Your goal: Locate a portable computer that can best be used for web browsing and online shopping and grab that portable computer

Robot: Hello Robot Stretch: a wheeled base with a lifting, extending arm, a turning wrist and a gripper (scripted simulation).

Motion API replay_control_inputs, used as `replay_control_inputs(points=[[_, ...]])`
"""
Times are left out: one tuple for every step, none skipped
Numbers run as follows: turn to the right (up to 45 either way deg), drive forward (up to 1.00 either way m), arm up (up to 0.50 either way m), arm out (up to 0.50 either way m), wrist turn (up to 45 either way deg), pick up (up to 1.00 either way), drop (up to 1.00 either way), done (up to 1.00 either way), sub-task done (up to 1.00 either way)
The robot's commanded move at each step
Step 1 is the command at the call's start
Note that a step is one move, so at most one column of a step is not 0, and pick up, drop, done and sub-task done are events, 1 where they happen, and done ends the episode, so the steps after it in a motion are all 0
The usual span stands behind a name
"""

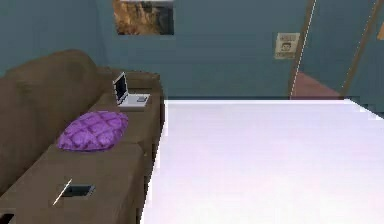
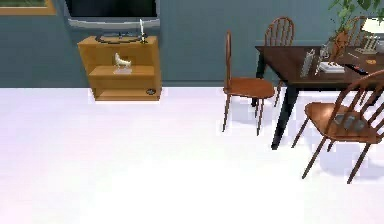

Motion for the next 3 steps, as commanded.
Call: replay_control_inputs(points=[[0.0,1.00,0.00,0.00,0.0,0.00,0.00,0.00,0.00],[0.0,0.10,0.00,0.00,0.0,0.00,0.00,0.00,0.00],[-45.0,0.00,0.00,0.00,0.0,0.00,0.00,0.00,0.00]])
